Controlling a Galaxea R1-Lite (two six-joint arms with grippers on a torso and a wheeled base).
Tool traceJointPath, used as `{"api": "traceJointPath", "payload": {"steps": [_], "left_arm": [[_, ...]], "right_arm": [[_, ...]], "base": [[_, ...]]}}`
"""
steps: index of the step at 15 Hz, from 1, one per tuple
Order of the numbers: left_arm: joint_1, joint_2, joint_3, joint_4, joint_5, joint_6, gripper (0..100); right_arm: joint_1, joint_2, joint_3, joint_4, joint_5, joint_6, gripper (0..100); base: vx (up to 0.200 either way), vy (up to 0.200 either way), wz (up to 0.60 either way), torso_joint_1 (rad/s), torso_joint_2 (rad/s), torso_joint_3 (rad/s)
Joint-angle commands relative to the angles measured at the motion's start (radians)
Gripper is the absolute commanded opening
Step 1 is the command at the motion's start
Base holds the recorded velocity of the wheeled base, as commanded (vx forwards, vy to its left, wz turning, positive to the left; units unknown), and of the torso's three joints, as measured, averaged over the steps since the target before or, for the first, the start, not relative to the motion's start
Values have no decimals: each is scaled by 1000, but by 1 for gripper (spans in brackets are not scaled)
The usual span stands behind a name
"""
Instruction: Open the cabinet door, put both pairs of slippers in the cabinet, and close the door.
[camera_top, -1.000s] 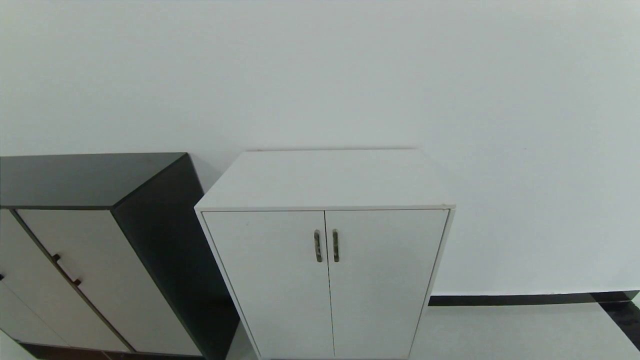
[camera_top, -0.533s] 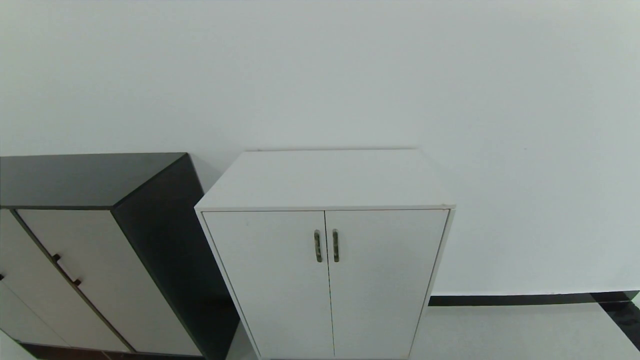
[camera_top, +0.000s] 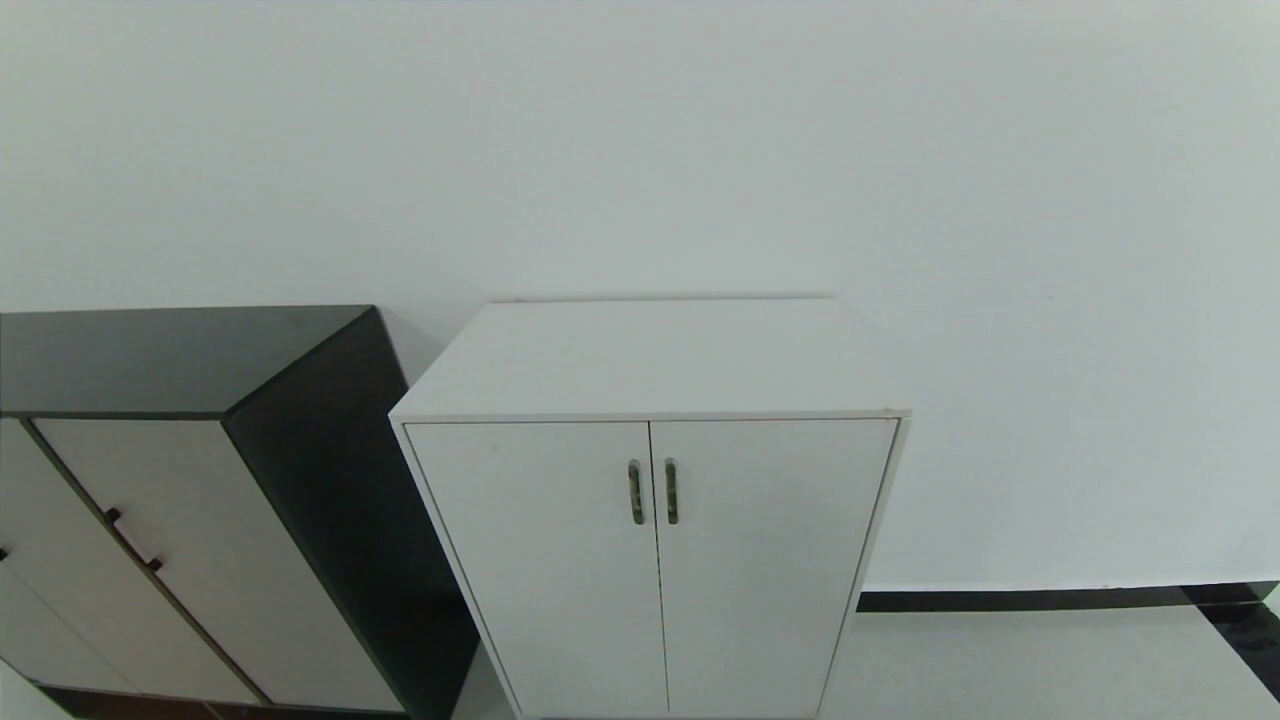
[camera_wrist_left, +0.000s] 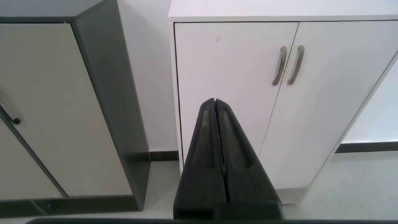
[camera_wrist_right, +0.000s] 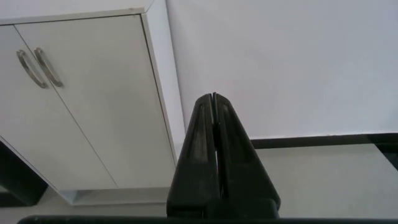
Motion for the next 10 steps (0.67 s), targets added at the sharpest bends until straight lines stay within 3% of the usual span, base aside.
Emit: {"api": "traceJointPath", "payload": {"steps": [1,10], "left_arm": [[0,1,0,0,0,0,0],[0,1,0,0,0,0,0]], "right_arm": [[0,3,0,1,0,-1,0],[0,3,0,1,0,-13,0]], "base": [[0,0,0,0,0,0],[0,0,0,0,0,0]]}}
